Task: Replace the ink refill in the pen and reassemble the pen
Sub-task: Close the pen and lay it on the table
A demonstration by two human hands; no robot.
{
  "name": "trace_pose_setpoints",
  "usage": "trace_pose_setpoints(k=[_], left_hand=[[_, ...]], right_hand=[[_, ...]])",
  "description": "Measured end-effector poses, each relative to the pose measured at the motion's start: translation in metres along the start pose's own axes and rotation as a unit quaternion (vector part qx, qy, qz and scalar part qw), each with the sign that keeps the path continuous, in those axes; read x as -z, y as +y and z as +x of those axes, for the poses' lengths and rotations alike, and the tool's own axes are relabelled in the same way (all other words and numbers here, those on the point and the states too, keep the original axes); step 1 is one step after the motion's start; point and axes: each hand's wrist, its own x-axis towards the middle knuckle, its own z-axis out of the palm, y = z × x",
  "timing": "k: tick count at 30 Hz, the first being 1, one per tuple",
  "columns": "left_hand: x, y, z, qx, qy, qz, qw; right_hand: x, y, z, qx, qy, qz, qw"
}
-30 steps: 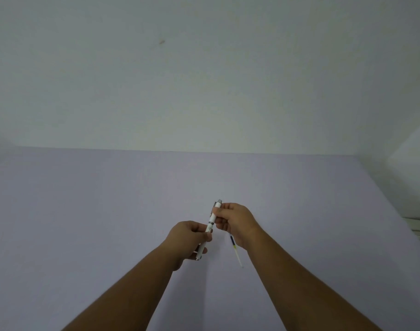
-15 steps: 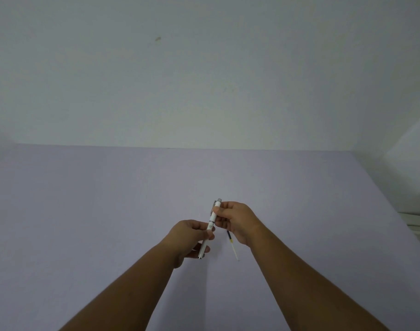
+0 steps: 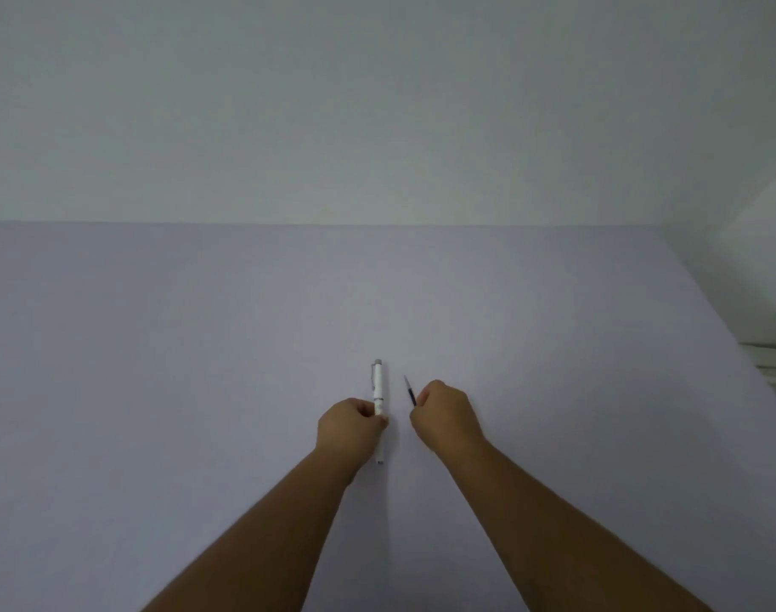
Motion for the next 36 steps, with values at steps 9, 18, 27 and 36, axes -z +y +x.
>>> trace_pose_setpoints(k=[9,18,27,36], left_hand=[[-0.018,-0.010,0.006,-0.008,0.034,0.006,0.999],[-0.022,-0.014,0.008,-0.021,0.055,-0.005,0.998],[-0.023,-0.013,0.009,-0.020,0.058,-0.002,0.998],[-0.022,-0.010,0.006,-0.024,0.062,0.021,0.998]], right_hand=[[-0.021,0.009,0.000,0.009,0.018,0.027,0.999],[-0.024,0.012,-0.001,0.006,0.013,0.052,0.999],[-0.027,0.011,-0.006,-0.001,0.015,0.085,0.996],[-0.027,0.013,-0.009,-0.003,0.018,0.106,0.994]])
